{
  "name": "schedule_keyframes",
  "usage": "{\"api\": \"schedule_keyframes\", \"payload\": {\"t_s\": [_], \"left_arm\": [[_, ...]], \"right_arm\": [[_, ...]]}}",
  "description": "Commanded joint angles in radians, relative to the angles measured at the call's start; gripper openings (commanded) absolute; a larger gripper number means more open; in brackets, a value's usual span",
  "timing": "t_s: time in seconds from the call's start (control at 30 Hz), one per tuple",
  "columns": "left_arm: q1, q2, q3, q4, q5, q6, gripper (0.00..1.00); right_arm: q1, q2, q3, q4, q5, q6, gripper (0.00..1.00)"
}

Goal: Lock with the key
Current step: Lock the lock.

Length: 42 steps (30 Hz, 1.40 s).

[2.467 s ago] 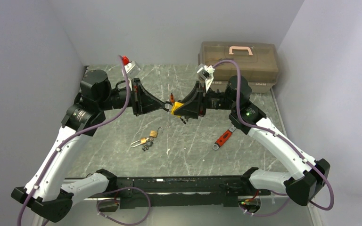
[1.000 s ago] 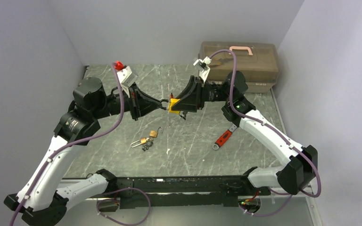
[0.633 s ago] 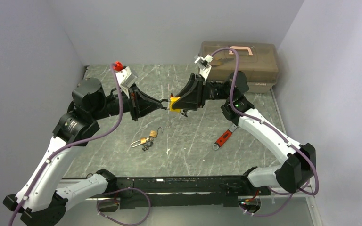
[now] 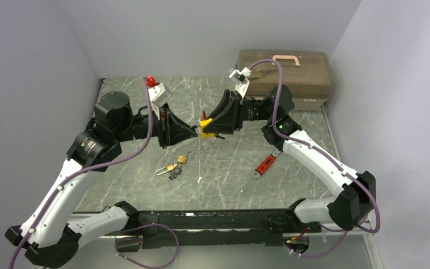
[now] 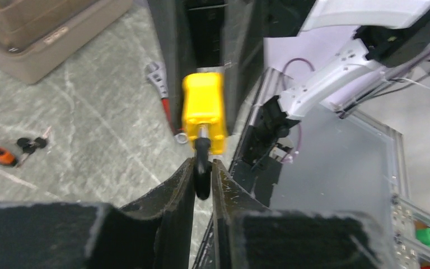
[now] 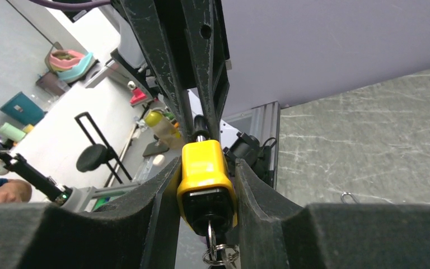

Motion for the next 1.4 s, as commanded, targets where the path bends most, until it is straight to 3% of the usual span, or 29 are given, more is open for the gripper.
{"api": "schedule_keyframes", "payload": {"t_s": [0.0, 0.07, 0.37, 0.73, 1.37], "left_arm": [[0.003, 0.057, -0.023, -0.103, -0.004, 0.015, 0.1], [0.014, 0.049, -0.024, -0.095, 0.007, 0.005, 0.08], [0.095, 0.019, -0.039, -0.047, 0.126, -0.053, 0.21], [0.135, -0.011, -0.02, -0.061, 0.156, -0.061, 0.22], [0.148, -0.082, -0.009, 0.019, 0.203, -0.032, 0.51]], "right_arm": [[0.053, -0.091, 0.078, 0.122, 0.054, 0.015, 0.0], [0.054, -0.096, 0.075, 0.098, 0.057, -0.004, 0.0], [0.046, -0.113, 0.051, 0.063, 0.059, -0.027, 0.0], [0.034, -0.119, 0.04, 0.024, 0.068, -0.056, 0.0], [0.028, -0.119, 0.03, -0.032, 0.099, -0.089, 0.0]]}}
